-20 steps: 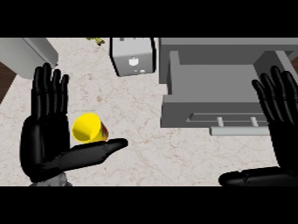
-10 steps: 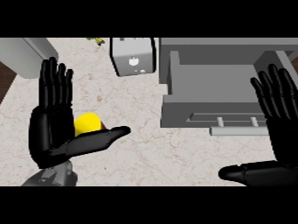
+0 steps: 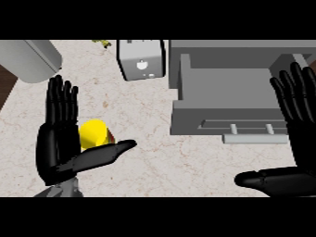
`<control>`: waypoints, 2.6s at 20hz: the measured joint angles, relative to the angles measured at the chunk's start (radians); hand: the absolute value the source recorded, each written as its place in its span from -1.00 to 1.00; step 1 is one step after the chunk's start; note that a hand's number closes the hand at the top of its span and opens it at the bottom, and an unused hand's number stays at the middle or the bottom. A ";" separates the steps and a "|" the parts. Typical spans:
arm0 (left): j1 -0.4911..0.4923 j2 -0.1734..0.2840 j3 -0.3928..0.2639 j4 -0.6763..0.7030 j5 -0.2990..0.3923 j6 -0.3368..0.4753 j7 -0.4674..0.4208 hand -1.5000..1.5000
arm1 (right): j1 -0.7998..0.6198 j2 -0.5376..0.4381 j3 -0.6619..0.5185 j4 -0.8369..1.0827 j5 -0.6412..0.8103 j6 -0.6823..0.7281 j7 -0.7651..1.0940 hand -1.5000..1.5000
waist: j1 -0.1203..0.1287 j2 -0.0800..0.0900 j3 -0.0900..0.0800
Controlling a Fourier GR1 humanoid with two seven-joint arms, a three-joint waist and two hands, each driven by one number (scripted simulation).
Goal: Pick up the cup, place it into the drawer and close the drawer
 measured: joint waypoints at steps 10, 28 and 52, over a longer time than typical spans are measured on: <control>0.115 0.005 0.037 0.080 0.061 -0.025 -0.104 -1.00 | -0.013 -0.001 -0.011 0.008 -0.002 0.005 -0.001 -1.00 | 0.001 0.000 0.000; 0.123 0.012 0.166 0.408 0.175 -0.136 -0.353 -1.00 | 0.005 -0.001 -0.008 -0.017 -0.012 0.025 0.018 -1.00 | 0.000 0.000 0.000; -0.038 0.034 0.338 0.904 0.263 -0.273 -0.677 -1.00 | -0.026 -0.012 -0.026 -0.035 -0.034 0.035 0.068 -1.00 | -0.002 0.001 0.000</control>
